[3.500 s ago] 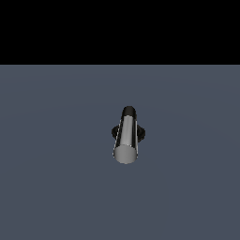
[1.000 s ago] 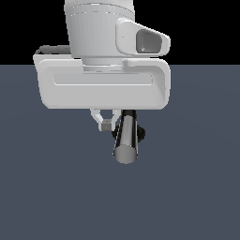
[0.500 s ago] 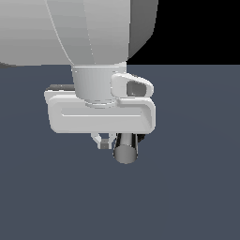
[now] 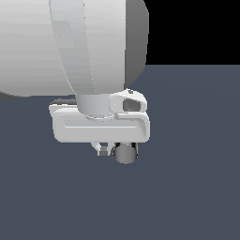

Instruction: Turn on the faucet by rotating a designated handle.

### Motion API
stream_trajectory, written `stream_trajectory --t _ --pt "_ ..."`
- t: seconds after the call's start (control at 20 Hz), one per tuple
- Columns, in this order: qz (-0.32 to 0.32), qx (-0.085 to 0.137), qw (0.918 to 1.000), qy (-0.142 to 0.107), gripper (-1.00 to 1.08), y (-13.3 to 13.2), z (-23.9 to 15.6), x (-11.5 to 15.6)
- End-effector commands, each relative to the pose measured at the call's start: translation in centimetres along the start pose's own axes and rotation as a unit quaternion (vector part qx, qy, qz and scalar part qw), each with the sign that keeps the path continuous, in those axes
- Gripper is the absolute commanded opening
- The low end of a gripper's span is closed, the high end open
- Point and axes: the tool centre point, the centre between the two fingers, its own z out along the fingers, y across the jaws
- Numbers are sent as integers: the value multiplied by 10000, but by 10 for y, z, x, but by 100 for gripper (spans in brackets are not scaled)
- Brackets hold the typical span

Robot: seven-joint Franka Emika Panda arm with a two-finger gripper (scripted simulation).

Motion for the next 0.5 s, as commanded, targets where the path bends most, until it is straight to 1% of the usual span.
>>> stream_trajectory --t 0.0,0.45 --pt "-1 1 10000 8 -100 -1 3 2" --pt "-1 -3 10000 8 -100 0 3 2"
